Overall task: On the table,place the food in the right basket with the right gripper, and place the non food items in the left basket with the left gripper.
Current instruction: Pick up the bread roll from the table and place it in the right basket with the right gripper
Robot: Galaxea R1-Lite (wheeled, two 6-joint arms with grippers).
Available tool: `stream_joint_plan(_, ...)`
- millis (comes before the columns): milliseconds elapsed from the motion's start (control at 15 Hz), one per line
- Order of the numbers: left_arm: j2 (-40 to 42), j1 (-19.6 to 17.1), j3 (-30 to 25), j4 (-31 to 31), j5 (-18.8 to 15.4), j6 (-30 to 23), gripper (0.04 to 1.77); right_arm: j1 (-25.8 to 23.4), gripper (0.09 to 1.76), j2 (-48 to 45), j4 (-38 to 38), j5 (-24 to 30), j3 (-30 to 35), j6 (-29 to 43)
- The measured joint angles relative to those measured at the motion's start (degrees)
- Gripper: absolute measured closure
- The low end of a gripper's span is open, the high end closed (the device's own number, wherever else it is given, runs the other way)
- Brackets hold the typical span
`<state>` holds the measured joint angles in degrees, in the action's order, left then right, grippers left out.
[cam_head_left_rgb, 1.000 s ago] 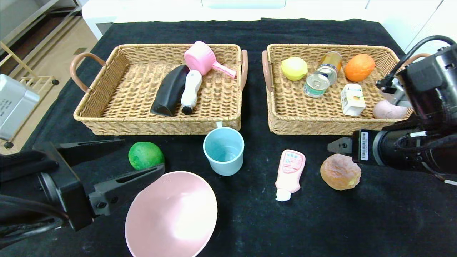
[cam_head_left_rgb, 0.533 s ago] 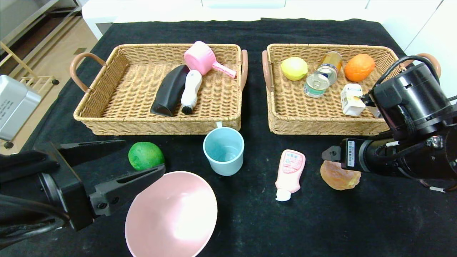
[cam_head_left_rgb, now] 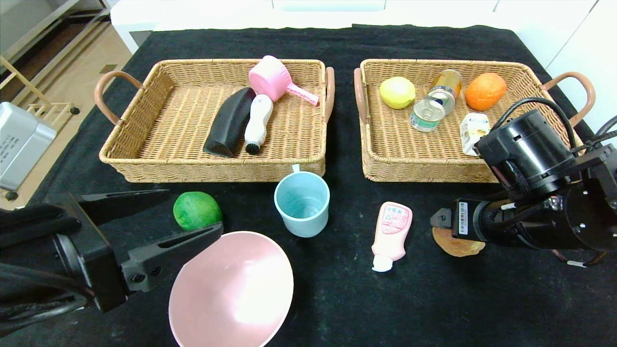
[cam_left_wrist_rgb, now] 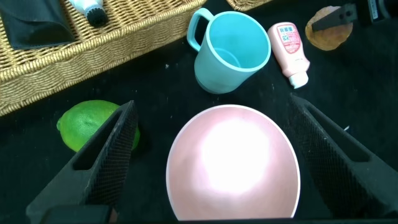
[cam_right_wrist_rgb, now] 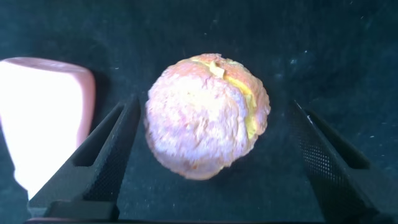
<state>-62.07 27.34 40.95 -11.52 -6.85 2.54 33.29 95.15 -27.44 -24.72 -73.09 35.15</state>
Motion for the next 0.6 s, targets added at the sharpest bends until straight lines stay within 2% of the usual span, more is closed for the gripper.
stream_joint_plan(600, 0.1, 0.0, 0.1, -0.1, 0.0, 0.0, 0.09, 0.1, 0.15, 2.1, 1.8, 0.0, 0.7, 0.7)
